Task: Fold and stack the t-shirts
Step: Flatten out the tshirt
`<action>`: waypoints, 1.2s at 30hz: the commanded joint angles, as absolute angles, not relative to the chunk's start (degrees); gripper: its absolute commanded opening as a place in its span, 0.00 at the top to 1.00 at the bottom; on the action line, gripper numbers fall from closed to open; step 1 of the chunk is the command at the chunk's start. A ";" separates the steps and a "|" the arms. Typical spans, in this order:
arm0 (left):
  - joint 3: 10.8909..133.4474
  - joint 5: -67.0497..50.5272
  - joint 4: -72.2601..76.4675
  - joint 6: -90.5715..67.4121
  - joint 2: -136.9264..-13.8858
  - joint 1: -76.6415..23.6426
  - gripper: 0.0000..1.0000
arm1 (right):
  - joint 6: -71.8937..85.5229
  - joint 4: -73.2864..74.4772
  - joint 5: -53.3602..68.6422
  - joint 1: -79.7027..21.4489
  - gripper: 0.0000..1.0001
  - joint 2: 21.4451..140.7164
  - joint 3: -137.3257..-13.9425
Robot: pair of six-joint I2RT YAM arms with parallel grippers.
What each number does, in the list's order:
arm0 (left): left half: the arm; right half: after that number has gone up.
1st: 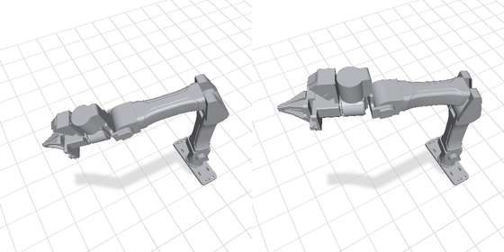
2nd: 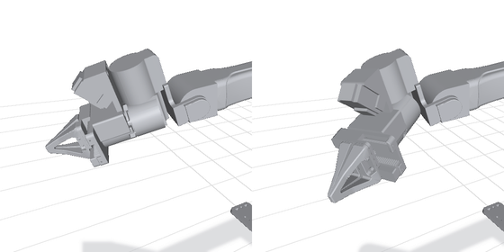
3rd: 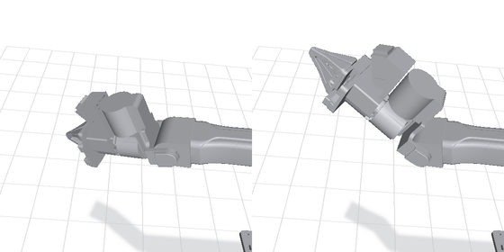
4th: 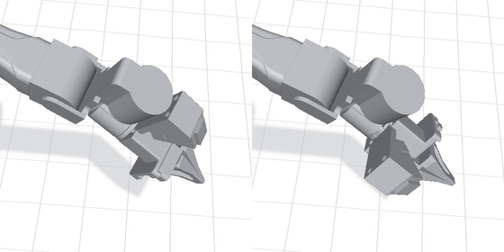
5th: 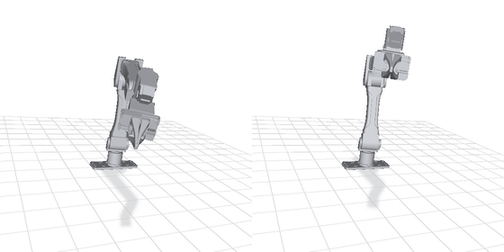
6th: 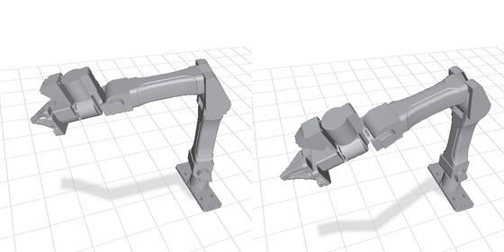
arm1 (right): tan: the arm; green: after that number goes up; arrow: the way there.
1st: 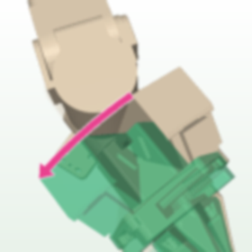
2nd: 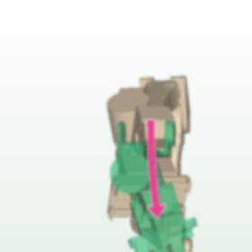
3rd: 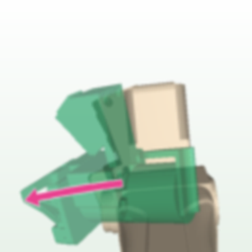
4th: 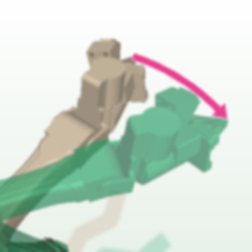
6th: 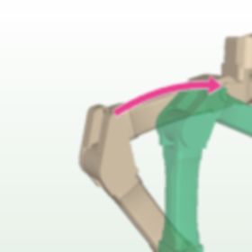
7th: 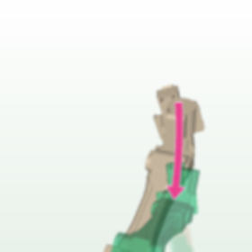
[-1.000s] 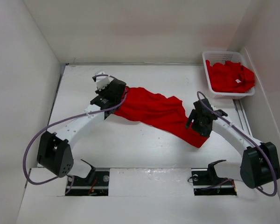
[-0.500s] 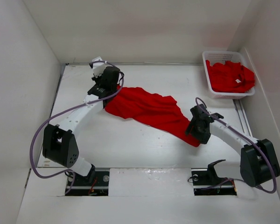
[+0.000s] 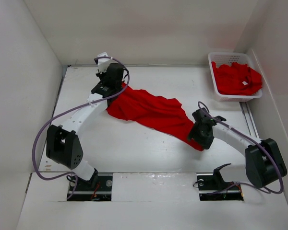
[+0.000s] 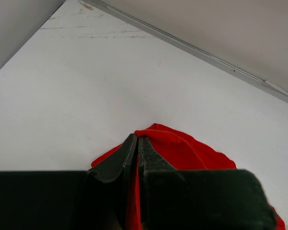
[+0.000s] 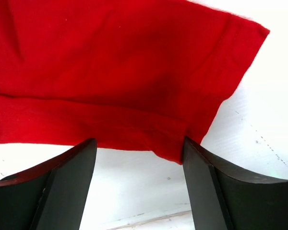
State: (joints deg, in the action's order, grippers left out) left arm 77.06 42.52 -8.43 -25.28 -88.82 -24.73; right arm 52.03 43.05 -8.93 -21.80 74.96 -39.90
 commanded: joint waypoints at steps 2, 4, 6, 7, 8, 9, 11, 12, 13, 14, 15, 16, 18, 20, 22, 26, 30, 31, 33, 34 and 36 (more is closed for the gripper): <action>81.56 45.09 -6.68 -22.33 -88.33 -24.61 1.00 | 52.21 41.13 -8.00 -22.32 0.29 76.81 -40.52; 82.08 45.09 -6.15 -21.63 -88.33 -24.61 1.00 | 51.60 41.13 -8.00 -22.32 0.38 77.87 -41.04; 82.61 45.09 -6.15 -21.62 -88.33 -24.61 1.00 | 50.80 40.44 -8.00 -22.32 0.53 78.57 -41.57; 82.62 45.09 -6.15 -21.01 -88.33 -24.61 1.00 | 50.80 39.73 -8.00 -22.32 0.66 78.57 -41.57; 82.62 45.09 -6.15 -21.01 -87.81 -24.61 1.00 | 50.10 39.73 -8.00 -22.32 1.00 78.57 -41.57; 82.62 45.09 -6.15 -20.48 -87.80 -24.61 1.00 | 50.10 39.73 -8.61 -22.32 1.00 78.05 -42.36; 83.14 45.62 -5.63 -19.87 -87.01 -24.61 1.00 | 48.44 40.34 -10.27 -22.32 1.00 76.21 -44.64; 83.14 45.62 -5.63 -19.86 -86.23 -24.61 1.00 | 48.43 40.95 -11.68 -22.32 1.00 75.33 -45.78; 83.14 45.62 -5.02 -19.25 -85.26 -24.61 1.00 | 48.43 41.48 -14.73 -22.85 1.00 74.28 -48.49; 83.14 46.31 -5.01 -19.25 -84.73 -24.61 1.00 | 47.30 42.09 -16.16 -22.85 1.00 72.01 -49.99; 83.75 46.32 -4.49 -18.46 -84.12 -24.61 1.00 | 46.07 42.10 -17.65 -22.85 1.00 70.85 -51.49; 83.76 47.88 -3.79 -17.50 -82.63 -24.61 1.00 | 45.18 42.62 -20.45 -22.85 1.00 69.62 -53.07; 85.42 49.56 -2.82 -16.09 -81.04 -24.61 1.00 | 43.42 42.63 -23.10 -22.32 1.00 66.19 -58.34; 85.96 52.02 -0.54 -13.02 -78.06 -24.61 1.00 | 42.02 41.93 -24.78 -20.05 1.00 64.08 -63.42; 87.09 52.90 2.88 -10.30 -75.69 -24.61 1.00 | 39.74 39.47 -24.79 -18.64 1.00 61.62 -66.26; 87.10 55.80 8.50 -4.49 -69.27 -24.61 1.00 | 36.31 36.31 -23.99 -15.83 1.00 59.77 -72.94; 87.10 57.82 12.48 1.48 -61.99 -24.61 1.00 | 32.44 35.60 -25.74 -13.19 1.00 57.58 -80.23; 87.10 57.83 13.35 2.36 -60.83 -24.61 1.00 | 31.82 35.60 -25.75 -12.05 1.00 57.57 -83.46; 87.10 59.06 14.14 3.60 -57.24 -24.61 1.00 | 29.98 36.21 -26.63 -10.99 1.00 55.91 -86.73; 87.10 59.06 14.93 4.56 -56.00 -24.61 1.00 | 29.27 36.21 -27.24 -10.46 1.00 55.38 -88.31; 87.10 56.97 14.94 4.57 -53.36 -24.61 1.00 | 27.35 35.51 -27.25 -9.76 1.00 54.32 -92.71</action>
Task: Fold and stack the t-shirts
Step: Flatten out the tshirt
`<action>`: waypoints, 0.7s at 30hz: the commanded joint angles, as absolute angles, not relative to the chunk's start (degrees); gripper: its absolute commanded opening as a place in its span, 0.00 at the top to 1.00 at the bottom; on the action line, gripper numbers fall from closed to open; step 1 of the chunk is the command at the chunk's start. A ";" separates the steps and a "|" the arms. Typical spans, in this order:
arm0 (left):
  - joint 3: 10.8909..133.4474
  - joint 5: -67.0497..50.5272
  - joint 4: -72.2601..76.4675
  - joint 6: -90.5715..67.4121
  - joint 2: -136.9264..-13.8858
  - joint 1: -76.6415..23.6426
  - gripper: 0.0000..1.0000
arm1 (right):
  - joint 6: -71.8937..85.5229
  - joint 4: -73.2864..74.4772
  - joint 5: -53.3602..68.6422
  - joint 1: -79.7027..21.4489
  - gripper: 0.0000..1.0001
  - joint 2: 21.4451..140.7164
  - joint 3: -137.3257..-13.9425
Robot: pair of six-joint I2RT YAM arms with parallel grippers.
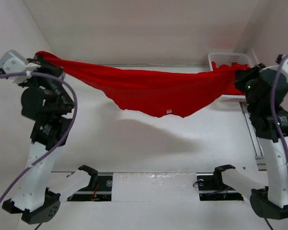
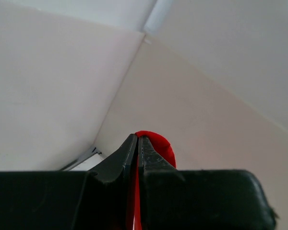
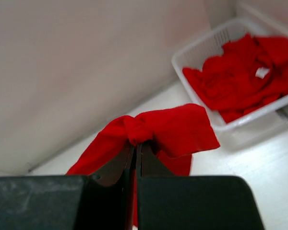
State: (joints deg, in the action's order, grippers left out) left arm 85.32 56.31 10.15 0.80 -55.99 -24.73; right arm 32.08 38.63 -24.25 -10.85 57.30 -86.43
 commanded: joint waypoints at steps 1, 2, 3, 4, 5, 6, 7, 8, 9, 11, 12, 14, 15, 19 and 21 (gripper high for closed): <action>87.10 55.65 14.33 4.57 -50.74 -24.61 1.00 | 26.55 34.81 -27.25 -9.23 1.00 53.45 -94.12; 87.10 54.16 13.63 4.57 -49.41 -24.61 1.00 | 25.93 34.28 -27.25 -9.23 1.00 53.44 -97.18; 87.80 52.84 12.58 3.53 -48.09 -24.61 1.00 | 24.54 34.28 -27.25 -9.23 1.00 52.65 -98.69; 88.59 49.86 10.48 2.12 -45.73 -24.61 1.00 | 23.83 34.28 -27.25 -9.23 1.00 52.12 -101.92; 88.59 48.62 9.59 1.41 -44.57 -24.61 1.00 | 23.30 34.28 -27.25 -9.23 1.00 52.12 -101.95; 88.59 47.47 8.88 0.80 -43.60 -24.61 1.00 | 22.68 34.28 -27.25 -9.23 1.00 52.12 -104.74; 89.12 45.37 7.48 0.27 -42.72 -24.61 1.00 | 21.28 34.28 -26.55 -9.23 1.00 52.12 -105.98; 89.12 44.74 6.51 -0.95 -42.11 -24.61 1.00 | 20.75 34.28 -26.02 -9.23 1.00 52.12 -107.13; 89.64 44.74 5.46 -1.58 -41.49 -24.61 1.00 | 20.22 34.28 -26.02 -9.23 1.00 52.12 -108.88; 90.17 44.12 2.92 -2.45 -41.48 -24.61 1.00 | 19.60 34.28 -26.02 -9.23 1.00 52.64 -110.30; 90.18 44.12 2.12 -2.98 -42.70 -24.61 1.00 | 19.60 34.28 -26.02 -9.23 1.00 52.65 -110.82; 90.18 44.12 0.27 -5.00 -44.38 -24.61 1.00 | 19.60 34.28 -26.02 -9.23 1.00 55.01 -110.83; 90.18 45.51 -1.65 -6.31 -46.30 -24.61 1.00 | 19.60 34.28 -24.71 -9.23 1.00 55.89 -110.83; 82.54 46.41 0.69 -11.33 -51.67 -25.13 1.00 | 19.60 32.44 -21.10 -9.23 1.00 62.12 -107.77; 80.08 45.01 0.70 -17.02 -55.00 -25.14 1.00 | 20.13 30.51 -19.69 -9.23 1.00 66.87 -106.53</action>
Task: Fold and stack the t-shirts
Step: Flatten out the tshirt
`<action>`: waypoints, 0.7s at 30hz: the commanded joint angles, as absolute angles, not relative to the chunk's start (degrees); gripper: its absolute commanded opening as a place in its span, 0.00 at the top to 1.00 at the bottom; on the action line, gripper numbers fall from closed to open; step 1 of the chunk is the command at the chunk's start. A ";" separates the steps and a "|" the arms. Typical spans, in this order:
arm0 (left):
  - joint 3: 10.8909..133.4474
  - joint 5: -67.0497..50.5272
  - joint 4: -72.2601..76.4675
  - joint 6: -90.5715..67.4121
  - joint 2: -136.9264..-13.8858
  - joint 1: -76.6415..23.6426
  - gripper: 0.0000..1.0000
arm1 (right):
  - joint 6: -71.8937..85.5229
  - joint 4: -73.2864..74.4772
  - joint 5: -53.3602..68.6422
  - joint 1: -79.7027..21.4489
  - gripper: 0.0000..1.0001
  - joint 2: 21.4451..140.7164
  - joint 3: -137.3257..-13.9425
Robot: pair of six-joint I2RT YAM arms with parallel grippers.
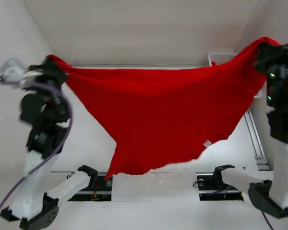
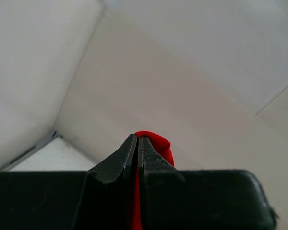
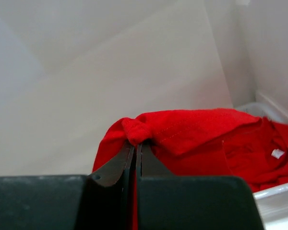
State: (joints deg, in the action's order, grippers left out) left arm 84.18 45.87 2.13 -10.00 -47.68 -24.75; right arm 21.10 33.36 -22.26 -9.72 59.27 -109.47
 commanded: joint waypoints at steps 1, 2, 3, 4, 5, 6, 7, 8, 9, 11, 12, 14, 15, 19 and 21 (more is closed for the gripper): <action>79.46 44.30 -0.17 -18.96 -59.20 -25.14 1.00 | 21.08 29.98 -19.69 -9.23 1.00 68.45 -106.00; 78.84 43.25 -1.05 -21.59 -61.50 -23.74 1.00 | 21.09 27.80 -19.69 -9.23 1.00 69.95 -104.52; 78.23 40.54 -1.92 -23.80 -63.87 -22.16 1.00 | 21.09 26.47 -19.17 -9.92 1.00 72.75 -103.54; 76.74 31.12 -3.76 -29.47 -68.42 -19.71 1.00 | 21.09 25.06 -19.16 -9.93 1.00 74.17 -102.49; 75.42 25.02 -3.78 -31.79 -70.73 -13.34 1.00 | 21.09 23.57 -20.12 -10.89 1.00 75.75 -100.65; 73.76 20.26 -2.91 -33.73 -72.84 -10.40 1.00 | 21.09 21.21 -20.13 -10.90 1.00 79.68 -100.03; 70.43 17.17 -0.46 -35.05 -74.86 -8.81 1.00 | 21.09 20.57 -20.13 -10.90 1.00 82.15 -100.02; 69.01 17.14 1.21 -35.07 -78.62 -7.75 1.00 | 21.09 20.04 -19.00 -11.42 1.00 84.87 -100.02; 67.78 17.92 3.14 -34.20 -80.40 -7.21 1.00 | 21.09 19.52 -18.98 -11.43 1.00 87.77 -100.98; 67.15 16.28 8.58 -31.22 -86.79 -7.21 0.91 | 21.80 19.51 -17.67 -11.43 0.95 98.57 -104.92; 67.76 14.87 10.27 -29.81 -89.27 -6.60 0.73 | 21.80 19.51 -17.67 -11.43 0.93 102.44 -111.12; 72.65 10.83 10.55 -27.34 -93.84 -4.93 0.52 | 21.10 25.81 -14.69 -11.43 0.83 114.22 -120.71; 74.95 10.81 9.59 -27.33 -98.04 -4.23 0.33 | 21.09 28.36 -12.15 -11.43 0.75 117.48 -125.81; 84.80 11.33 5.98 -25.93 -104.23 -2.46 0.00 | 18.98 32.08 -10.37 -13.44 0.24 124.10 -137.46; 86.57 10.11 5.98 -24.53 -104.93 -2.46 0.00 | 16.97 29.63 -11.07 -14.67 0.09 121.91 -134.66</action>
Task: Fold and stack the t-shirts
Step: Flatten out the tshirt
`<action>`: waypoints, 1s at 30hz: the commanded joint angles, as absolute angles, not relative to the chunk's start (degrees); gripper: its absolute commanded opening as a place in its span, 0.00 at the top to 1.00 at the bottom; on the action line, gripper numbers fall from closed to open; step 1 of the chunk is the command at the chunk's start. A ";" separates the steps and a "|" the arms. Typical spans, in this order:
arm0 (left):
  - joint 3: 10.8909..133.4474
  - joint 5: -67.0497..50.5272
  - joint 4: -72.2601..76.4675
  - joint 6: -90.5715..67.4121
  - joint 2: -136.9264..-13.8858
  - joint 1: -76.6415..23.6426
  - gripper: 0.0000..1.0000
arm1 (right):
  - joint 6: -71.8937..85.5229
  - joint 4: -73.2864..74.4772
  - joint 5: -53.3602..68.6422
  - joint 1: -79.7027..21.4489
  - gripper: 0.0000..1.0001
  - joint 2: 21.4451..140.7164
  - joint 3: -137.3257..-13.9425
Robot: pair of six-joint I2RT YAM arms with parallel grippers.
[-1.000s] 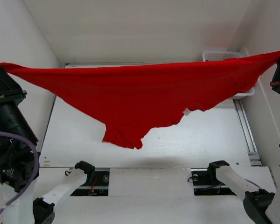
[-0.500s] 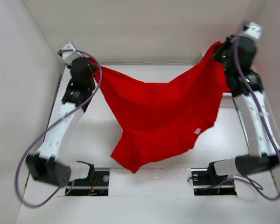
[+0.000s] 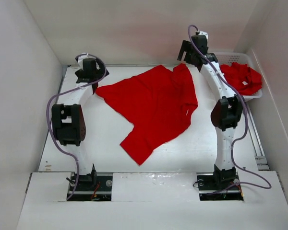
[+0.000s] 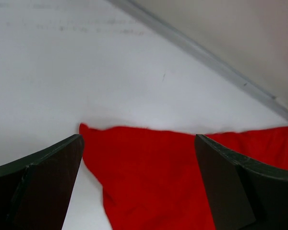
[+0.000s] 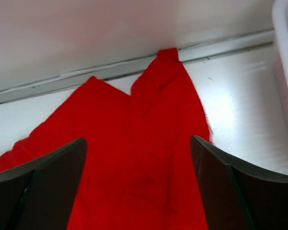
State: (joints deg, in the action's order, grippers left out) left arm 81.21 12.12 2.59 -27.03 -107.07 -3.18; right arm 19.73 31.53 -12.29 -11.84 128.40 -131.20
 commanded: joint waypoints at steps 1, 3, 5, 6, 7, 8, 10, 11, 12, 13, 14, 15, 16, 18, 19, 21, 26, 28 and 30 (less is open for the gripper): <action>86.57 7.93 6.93 -23.65 -104.94 -2.46 0.00 | 16.96 29.01 -12.03 -15.20 0.05 120.95 -133.08; 87.10 5.81 8.17 -23.03 -104.94 -2.46 0.00 | 16.27 28.48 -12.04 -16.60 0.00 117.79 -128.69; 86.57 1.95 10.01 -22.15 -105.46 -2.46 0.00 | 16.26 29.00 -12.57 -18.09 0.00 115.94 -124.83; 85.88 0.54 10.02 -20.84 -105.47 -3.16 0.00 | 16.26 30.66 -12.57 -18.71 0.00 113.93 -123.33; 85.87 -1.47 10.89 -19.70 -106.08 -3.16 0.00 | 16.26 31.37 -12.57 -19.50 0.00 112.86 -121.48; 85.87 -1.49 10.90 -18.03 -107.30 -4.12 0.00 | 16.26 31.99 -13.26 -21.34 0.00 111.72 -119.20; 87.52 -2.36 8.98 -16.79 -109.24 -5.36 0.00 | 17.74 32.52 -13.27 -23.28 0.00 108.48 -111.39; 88.23 -3.42 8.27 -16.79 -110.29 -5.88 0.00 | 18.54 32.52 -13.27 -24.25 0.00 107.41 -108.66; 88.94 -4.21 7.48 -17.66 -112.56 -5.89 0.00 | 19.59 32.52 -12.49 -25.82 0.00 106.53 -103.76; 89.47 -4.83 6.95 -18.80 -113.63 -5.89 0.00 | 21.08 33.13 -11.70 -26.36 0.00 105.04 -101.54; 90.08 -5.44 6.94 -19.33 -114.51 -5.89 0.00 | 24.23 33.13 -10.30 -26.37 0.00 104.42 -99.34; 90.09 -5.97 6.33 -19.86 -115.91 -5.89 0.00 | 24.26 33.13 -7.06 -27.15 0.00 103.89 -97.05; 90.09 -5.98 6.33 -20.47 -115.93 -5.89 0.00 | 24.78 31.66 -5.47 -27.94 0.00 103.36 -92.85; 88.17 -7.37 6.94 -21.70 -116.54 -5.89 0.00 | 24.79 31.11 -3.43 -28.65 0.00 103.36 -89.75; 87.20 -7.38 6.94 -21.71 -116.54 -5.89 0.00 | 24.79 31.11 -2.73 -29.26 0.00 103.36 -87.82; 84.13 -7.90 8.43 -22.85 -116.02 -5.89 0.00 | 25.58 31.73 -2.03 -29.88 0.00 103.36 -85.79; 77.44 -7.38 9.67 -23.38 -112.86 -5.89 0.00 | 27.50 29.97 0.35 -30.41 0.00 104.59 -80.43; 73.42 -7.38 10.19 -23.38 -112.32 -5.89 0.00 | 28.12 29.44 0.35 -29.80 0.00 105.73 -79.28; 70.15 -7.38 11.15 -24.78 -110.31 -5.89 0.00 | 28.12 28.39 1.75 -29.27 0.00 106.43 -77.53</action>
